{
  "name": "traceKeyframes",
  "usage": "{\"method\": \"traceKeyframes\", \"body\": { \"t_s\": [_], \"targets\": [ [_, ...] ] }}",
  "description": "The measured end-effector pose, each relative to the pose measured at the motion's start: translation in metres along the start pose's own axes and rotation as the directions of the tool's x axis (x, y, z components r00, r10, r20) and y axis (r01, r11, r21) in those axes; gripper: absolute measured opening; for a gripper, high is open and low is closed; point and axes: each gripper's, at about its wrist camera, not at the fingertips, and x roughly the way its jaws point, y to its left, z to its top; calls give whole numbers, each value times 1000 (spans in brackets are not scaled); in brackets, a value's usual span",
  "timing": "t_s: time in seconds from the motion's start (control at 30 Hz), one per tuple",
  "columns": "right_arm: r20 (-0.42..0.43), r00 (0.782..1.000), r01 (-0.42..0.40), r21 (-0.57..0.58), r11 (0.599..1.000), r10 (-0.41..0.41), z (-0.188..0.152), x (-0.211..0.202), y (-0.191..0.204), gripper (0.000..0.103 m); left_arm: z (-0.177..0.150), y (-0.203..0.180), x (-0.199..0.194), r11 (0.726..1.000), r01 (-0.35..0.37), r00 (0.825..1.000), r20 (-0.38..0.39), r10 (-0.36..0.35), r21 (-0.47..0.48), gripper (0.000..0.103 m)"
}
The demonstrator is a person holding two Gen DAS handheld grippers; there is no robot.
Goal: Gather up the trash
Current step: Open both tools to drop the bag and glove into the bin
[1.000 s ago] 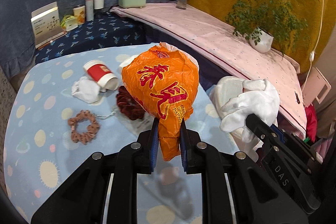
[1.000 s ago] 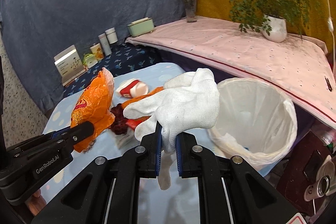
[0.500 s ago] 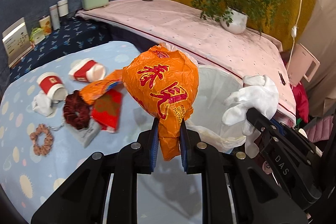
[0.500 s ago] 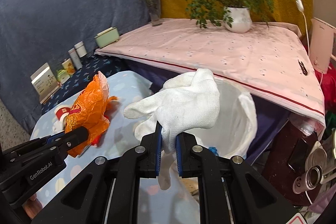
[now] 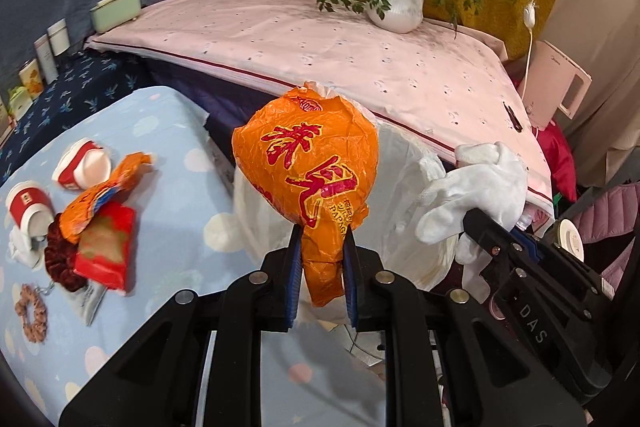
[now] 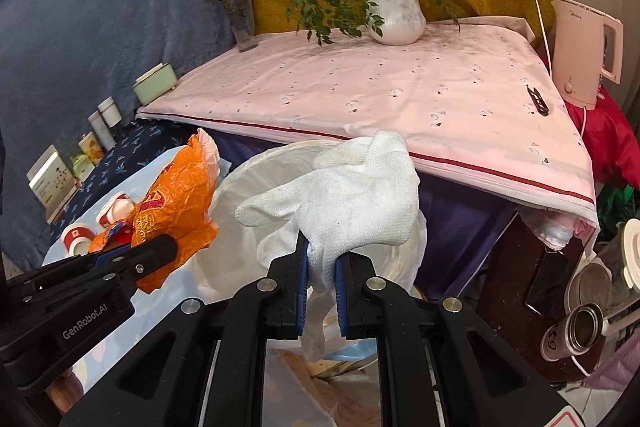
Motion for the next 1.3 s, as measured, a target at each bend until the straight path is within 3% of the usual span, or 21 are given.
{"method": "traceKeyframes", "body": {
  "t_s": [0.1, 0.2, 0.23, 0.97, 1.03, 1.1, 1.3],
  "targets": [
    [-5, 1000, 6, 2, 1000, -6, 2, 6, -3, 11, 4, -5, 10, 1000, 11, 1000, -9, -11, 3, 24],
    [-7, 1000, 10, -1, 1000, -10, 5, 12, -4, 11, 6, -4, 16, 1000, -28, 1000, -3, 28, -5, 51],
    [-7, 1000, 11, -1, 1000, -11, 6, 13, -4, 11, 7, -3, 15, 999, -36, 999, 4, 36, -9, 54],
    [-12, 1000, -10, -61, 998, 9, 22, 37, 31, 17, 4, 49, 1, 986, -121, 991, 41, 126, -112, 54],
    [-5, 1000, -5, -68, 998, 4, 22, 37, 35, 25, 4, 54, 0, 985, -126, 990, 42, 132, -121, 55],
    [8, 1000, 5, -71, 997, -4, 22, 36, 38, 43, 3, 58, -1, 982, -133, 989, 41, 140, -132, 60],
    [21, 1000, -5, -65, 998, 6, 24, 30, 45, 47, -1, 72, -9, 974, -154, 985, 49, 164, -165, 67]
  ]
}}
